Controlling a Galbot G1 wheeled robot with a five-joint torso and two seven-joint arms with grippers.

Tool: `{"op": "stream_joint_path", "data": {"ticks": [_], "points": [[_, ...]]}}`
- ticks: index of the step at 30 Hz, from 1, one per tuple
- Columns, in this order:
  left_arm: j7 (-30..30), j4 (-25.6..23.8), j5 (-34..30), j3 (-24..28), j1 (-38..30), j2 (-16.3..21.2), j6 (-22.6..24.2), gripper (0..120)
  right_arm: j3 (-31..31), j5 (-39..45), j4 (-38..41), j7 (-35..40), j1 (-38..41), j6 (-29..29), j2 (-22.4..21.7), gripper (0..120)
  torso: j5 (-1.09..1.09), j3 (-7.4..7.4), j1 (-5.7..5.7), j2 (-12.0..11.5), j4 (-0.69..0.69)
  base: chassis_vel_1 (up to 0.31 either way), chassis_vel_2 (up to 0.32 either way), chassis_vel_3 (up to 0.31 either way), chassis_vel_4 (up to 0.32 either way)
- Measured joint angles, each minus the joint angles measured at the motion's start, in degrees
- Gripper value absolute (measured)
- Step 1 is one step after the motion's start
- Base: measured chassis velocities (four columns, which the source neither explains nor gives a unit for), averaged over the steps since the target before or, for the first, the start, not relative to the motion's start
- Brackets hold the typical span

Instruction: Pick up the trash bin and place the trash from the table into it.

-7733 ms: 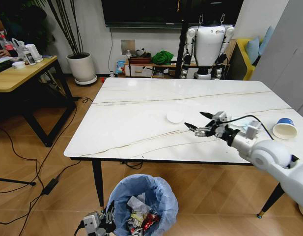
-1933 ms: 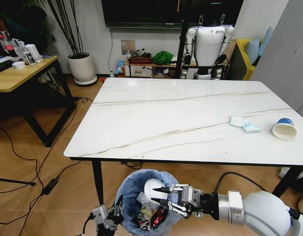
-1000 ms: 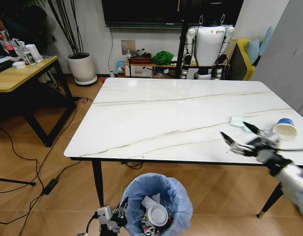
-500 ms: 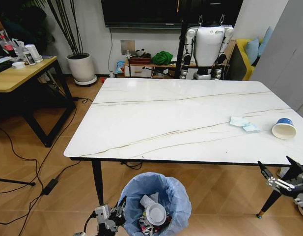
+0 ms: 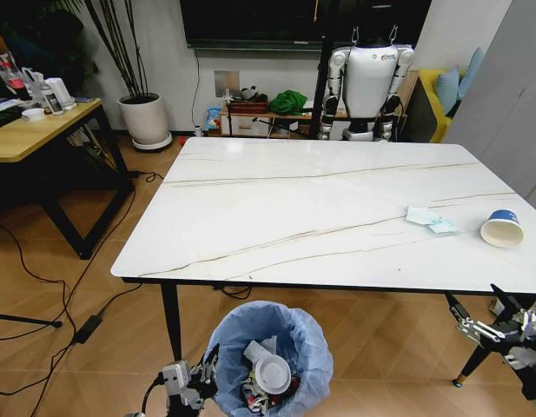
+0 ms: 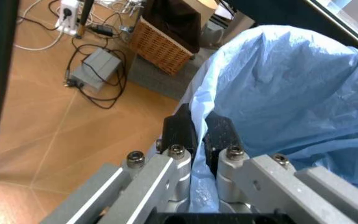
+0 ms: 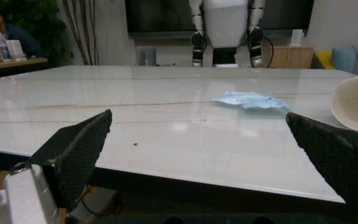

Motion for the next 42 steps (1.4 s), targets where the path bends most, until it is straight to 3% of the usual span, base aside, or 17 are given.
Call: {"op": "stream_joint_path", "data": {"ticks": [15, 18, 22, 30, 34, 42], "points": [[0.04, 0.27, 0.01, -0.03, -0.35, -0.30, 0.02, 0, -0.57, 0.05, -1.27, -0.56, 0.47, 1.44, -0.84, 100, -0.03, 0.00, 0.01, 0.00, 0.00, -0.219, -0.212, 0.212, 0.215], [0.04, 0.35, -0.02, 0.11, -0.50, -0.39, 0.09, 0, -0.66, 0.06, -1.58, -0.56, 0.48, 1.63, -1.00, 100, 0.05, 0.01, 0.01, 0.00, -0.02, -0.161, -0.141, 0.139, 0.148], [-0.02, 0.55, -0.04, 0.21, -0.62, -0.48, 0.17, 0, -0.68, 0.27, -1.79, -0.56, 0.58, 1.73, -1.37, 100, 0.01, -0.01, -0.01, 0.00, 0.03, -0.023, -0.035, 0.039, 0.002], [-0.08, 0.76, -0.02, 0.20, -0.59, -0.61, 0.22, 0, -1.16, -0.36, -2.75, -0.49, 1.16, 3.33, -2.00, 100, -0.01, 0.00, -0.01, 0.00, -0.02, 0.028, 0.020, -0.042, -0.019], [-0.08, 0.67, 0.20, 0.02, -0.31, -0.79, 0.22, 0, -2.24, -1.93, -2.71, 3.90, 2.16, 3.73, -4.17, 100, 0.01, 0.00, -0.01, 0.00, -0.01, 0.000, 0.000, 0.000, 0.000], [0.46, -0.84, 2.09, -1.61, 2.10, -2.10, -0.22, 0, -6.11, 2.20, -3.76, 15.29, 6.28, -3.85, -19.67, 100, 0.01, 0.00, 0.00, 0.00, 0.02, 0.000, 0.000, 0.000, 0.000]]}}
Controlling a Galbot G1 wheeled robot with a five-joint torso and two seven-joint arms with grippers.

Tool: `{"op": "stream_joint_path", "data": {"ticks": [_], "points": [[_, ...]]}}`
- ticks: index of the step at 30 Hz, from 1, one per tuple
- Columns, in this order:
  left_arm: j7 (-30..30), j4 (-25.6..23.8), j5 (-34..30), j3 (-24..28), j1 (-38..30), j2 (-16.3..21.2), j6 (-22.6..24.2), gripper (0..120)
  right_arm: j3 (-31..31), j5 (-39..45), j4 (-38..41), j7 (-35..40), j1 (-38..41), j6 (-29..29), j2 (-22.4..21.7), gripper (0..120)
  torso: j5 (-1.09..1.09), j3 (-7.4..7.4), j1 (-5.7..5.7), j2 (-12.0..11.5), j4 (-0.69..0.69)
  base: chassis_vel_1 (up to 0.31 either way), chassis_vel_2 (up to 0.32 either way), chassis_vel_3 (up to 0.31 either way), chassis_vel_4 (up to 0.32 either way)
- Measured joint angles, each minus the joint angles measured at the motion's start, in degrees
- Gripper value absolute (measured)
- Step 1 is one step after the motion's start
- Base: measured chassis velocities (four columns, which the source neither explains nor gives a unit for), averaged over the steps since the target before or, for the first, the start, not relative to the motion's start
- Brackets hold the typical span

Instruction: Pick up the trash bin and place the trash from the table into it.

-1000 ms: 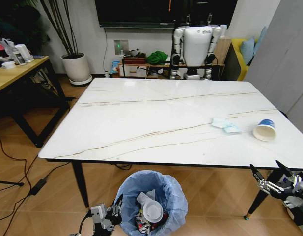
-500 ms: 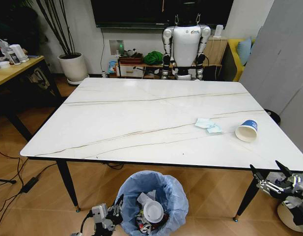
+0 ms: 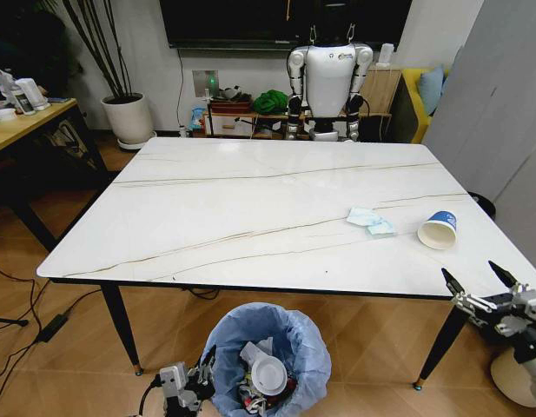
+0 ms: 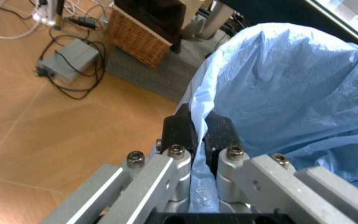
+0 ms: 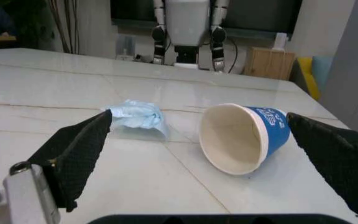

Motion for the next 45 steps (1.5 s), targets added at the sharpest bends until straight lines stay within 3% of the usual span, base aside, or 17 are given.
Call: {"op": "stream_joint_path", "data": {"ticks": [10, 25, 32, 35, 37, 39, 45], "points": [[0.99, -0.90, 0.74, -1.67, 2.01, -1.50, -0.07, 0, -4.68, 6.03, -5.41, 2.58, 6.66, -4.52, -7.24, 100, 0.00, 0.00, 0.00, 0.00, -0.03, 0.000, 0.000, 0.000, 0.000], [1.02, 0.71, 1.07, -1.67, 1.29, -2.59, 0.05, 0, -7.95, 7.87, -11.94, 2.04, 11.37, -4.97, -12.22, 100, -0.01, 0.00, 0.00, 0.00, -0.03, 0.000, 0.000, 0.000, 0.000], [0.96, 0.76, 0.99, -1.70, 1.19, -2.81, 0.05, 0, -9.17, 7.87, -14.68, 1.58, 12.52, -5.05, -13.47, 88, -0.01, 0.00, 0.00, 0.00, -0.03, 0.000, 0.000, 0.000, 0.000], [0.94, 0.76, 0.98, -1.72, 1.17, -2.86, 0.06, 0, -9.56, 7.88, -15.39, 1.36, 12.78, -5.13, -13.82, 74, -0.01, 0.00, 0.00, 0.00, -0.02, 0.000, 0.000, 0.000, 0.000], [0.94, 0.76, 0.98, -1.72, 1.17, -2.88, 0.06, 0, -9.63, 7.89, -15.50, 1.33, 12.81, -5.14, -13.87, 72, -0.01, 0.00, 0.00, 0.00, -0.02, 0.000, 0.000, 0.000, 0.000], [0.93, 0.76, 0.98, -1.70, 1.13, -2.95, 0.06, 0, -9.87, 7.89, -15.84, 1.28, 12.91, -5.18, -14.05, 61, -0.01, -0.01, 0.00, 0.00, -0.02, 0.000, 0.000, 0.000, 0.000], [0.90, 0.77, 0.98, -1.57, 1.06, -2.91, 0.06, 0, -10.18, 7.89, -16.09, 1.28, 13.00, -5.31, -14.43, 42, -0.01, -0.01, 0.00, 0.00, -0.03, 0.000, 0.000, 0.000, 0.000]]}}
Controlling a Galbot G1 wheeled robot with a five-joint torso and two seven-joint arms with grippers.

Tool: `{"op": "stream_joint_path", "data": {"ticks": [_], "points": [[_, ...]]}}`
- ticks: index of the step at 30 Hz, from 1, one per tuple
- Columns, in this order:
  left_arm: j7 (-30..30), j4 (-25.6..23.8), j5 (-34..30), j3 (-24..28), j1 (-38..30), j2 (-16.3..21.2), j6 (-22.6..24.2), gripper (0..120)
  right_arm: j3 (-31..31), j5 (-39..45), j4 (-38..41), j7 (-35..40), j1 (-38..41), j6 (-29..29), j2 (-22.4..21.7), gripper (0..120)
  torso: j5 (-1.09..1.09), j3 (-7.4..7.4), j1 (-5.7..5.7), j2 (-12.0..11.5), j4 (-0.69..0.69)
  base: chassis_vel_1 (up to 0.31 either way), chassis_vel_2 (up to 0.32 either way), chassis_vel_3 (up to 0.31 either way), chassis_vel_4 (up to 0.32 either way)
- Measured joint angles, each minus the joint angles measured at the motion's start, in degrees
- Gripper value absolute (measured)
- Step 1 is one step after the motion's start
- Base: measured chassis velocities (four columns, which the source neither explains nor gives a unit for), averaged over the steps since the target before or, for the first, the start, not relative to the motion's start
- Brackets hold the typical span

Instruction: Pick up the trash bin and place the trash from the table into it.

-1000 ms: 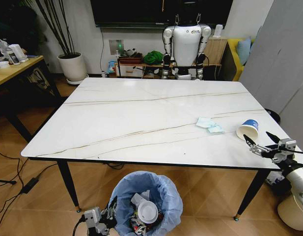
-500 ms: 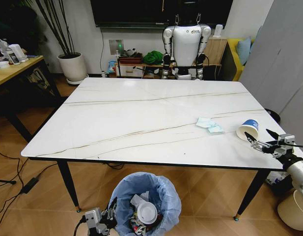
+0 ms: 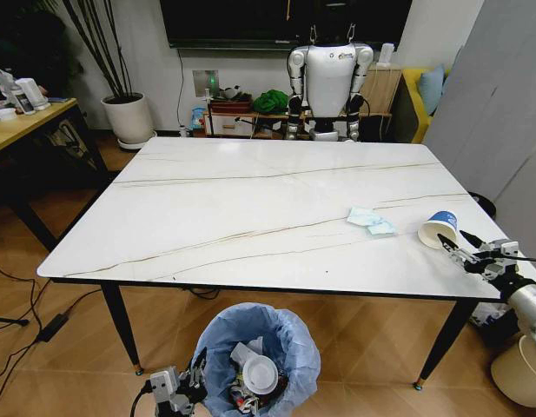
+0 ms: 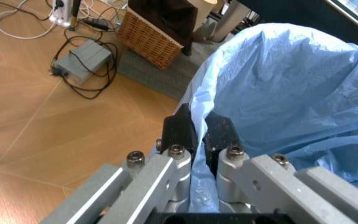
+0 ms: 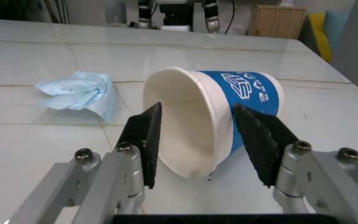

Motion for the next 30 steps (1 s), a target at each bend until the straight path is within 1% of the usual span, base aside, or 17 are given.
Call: {"op": "stream_joint_path", "data": {"ticks": [2, 3, 5, 6, 8, 9, 10, 11, 22, 30], "points": [[-0.03, -0.08, 0.00, 0.06, 0.00, -0.03, 0.01, 0, -0.30, -0.09, -0.02, 0.03, 0.20, -0.16, -0.17, 31, 0.00, 0.00, 0.00, 0.00, 0.01, 0.000, 0.000, 0.000, 0.000], [-0.03, -0.08, 0.00, 0.06, 0.00, -0.03, 0.01, 0, -0.30, -0.09, -0.02, 0.03, 0.20, -0.16, -0.17, 31, 0.00, 0.00, 0.00, 0.00, 0.01, 0.000, 0.000, 0.000, 0.000], [-0.04, -0.22, -0.03, 0.04, 0.00, 0.10, 0.01, 0, -0.40, -0.27, -0.02, 0.05, 0.19, -0.27, -0.19, 22, 0.00, 0.00, 0.00, 0.00, 0.01, 0.000, 0.000, 0.000, 0.000], [-0.04, -0.22, -0.03, 0.04, 0.00, 0.10, 0.01, 0, -0.40, -0.27, -0.02, 0.05, 0.19, -0.27, -0.19, 22, 0.00, 0.00, 0.00, 0.00, 0.01, 0.000, 0.000, 0.000, 0.000], [-0.05, -0.31, -0.15, 0.03, -0.10, 0.26, 0.01, 0, -0.40, -0.46, 0.01, 0.05, 0.05, -0.30, -0.19, 11, 0.00, 0.00, 0.00, 0.00, 0.00, 0.000, 0.000, 0.000, 0.000], [-0.05, -0.31, -0.15, 0.03, -0.10, 0.26, 0.01, 0, -0.40, -0.46, 0.01, 0.05, 0.05, -0.30, -0.19, 11, 0.00, 0.00, 0.00, 0.00, 0.00, 0.000, 0.000, 0.000, 0.000], [-0.06, -0.34, -0.20, 0.04, -0.18, 0.36, 0.01, 0, -0.33, -0.48, 0.07, 0.05, -0.11, -0.35, -0.17, 4, 0.00, 0.00, 0.00, 0.00, 0.00, 0.000, 0.000, 0.000, 0.000], [-0.06, -0.39, -0.25, 0.09, -0.24, 0.44, 0.01, 0, -0.20, -0.49, 0.12, 0.05, -0.23, -0.37, -0.17, 1, 0.00, 0.00, -0.01, 0.00, 0.00, 0.000, 0.000, 0.000, 0.000], [-0.12, -0.48, -0.92, 0.48, -0.68, 1.37, 0.00, 0, 0.99, -0.51, 0.49, -0.55, -1.40, -0.26, 0.08, 0, 0.00, 0.00, -0.01, 0.00, 0.01, 0.000, 0.000, 0.000, 0.000], [-0.33, 0.41, -1.85, 1.24, -1.75, 2.19, 0.12, 0, 2.40, -0.32, 2.56, -1.20, -2.96, -0.01, 0.55, 0, -0.01, 0.00, -0.01, 0.00, 0.00, 0.000, 0.000, 0.000, 0.000]]}}
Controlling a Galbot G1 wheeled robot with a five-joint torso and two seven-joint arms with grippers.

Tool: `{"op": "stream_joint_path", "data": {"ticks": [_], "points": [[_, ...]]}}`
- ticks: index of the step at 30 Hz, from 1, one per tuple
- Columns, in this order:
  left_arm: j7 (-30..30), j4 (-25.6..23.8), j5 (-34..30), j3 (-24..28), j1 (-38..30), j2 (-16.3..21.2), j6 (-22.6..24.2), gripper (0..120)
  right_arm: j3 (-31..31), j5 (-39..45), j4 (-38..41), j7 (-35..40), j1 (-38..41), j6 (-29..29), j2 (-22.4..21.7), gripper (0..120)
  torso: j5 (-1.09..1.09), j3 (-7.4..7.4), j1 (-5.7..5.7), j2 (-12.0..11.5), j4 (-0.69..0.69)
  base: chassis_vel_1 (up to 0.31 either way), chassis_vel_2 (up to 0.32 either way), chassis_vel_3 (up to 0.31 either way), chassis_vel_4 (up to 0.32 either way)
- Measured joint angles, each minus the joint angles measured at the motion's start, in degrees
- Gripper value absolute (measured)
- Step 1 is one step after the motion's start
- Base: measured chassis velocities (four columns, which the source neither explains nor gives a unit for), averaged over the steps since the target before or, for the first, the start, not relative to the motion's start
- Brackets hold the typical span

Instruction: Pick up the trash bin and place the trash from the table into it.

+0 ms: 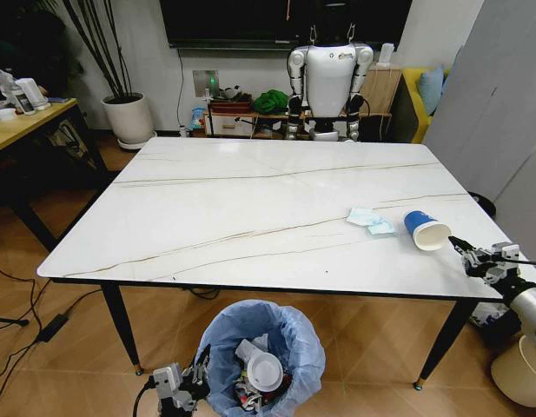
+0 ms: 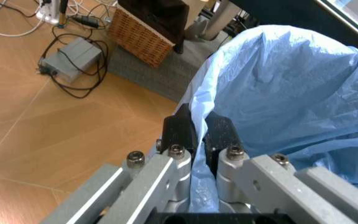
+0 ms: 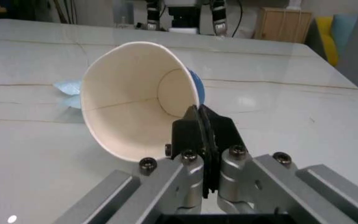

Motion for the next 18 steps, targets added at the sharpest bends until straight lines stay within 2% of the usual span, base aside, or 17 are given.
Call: {"op": "stream_joint_path", "data": {"ticks": [18], "points": [[-0.25, 0.64, -0.33, 0.27, -0.55, 0.30, 0.25, 0, 3.53, 1.06, 5.34, -1.00, -2.49, 0.43, 0.37, 0, 0.00, 0.00, 0.00, 0.00, 0.00, 0.000, 0.000, 0.000, 0.000]]}}
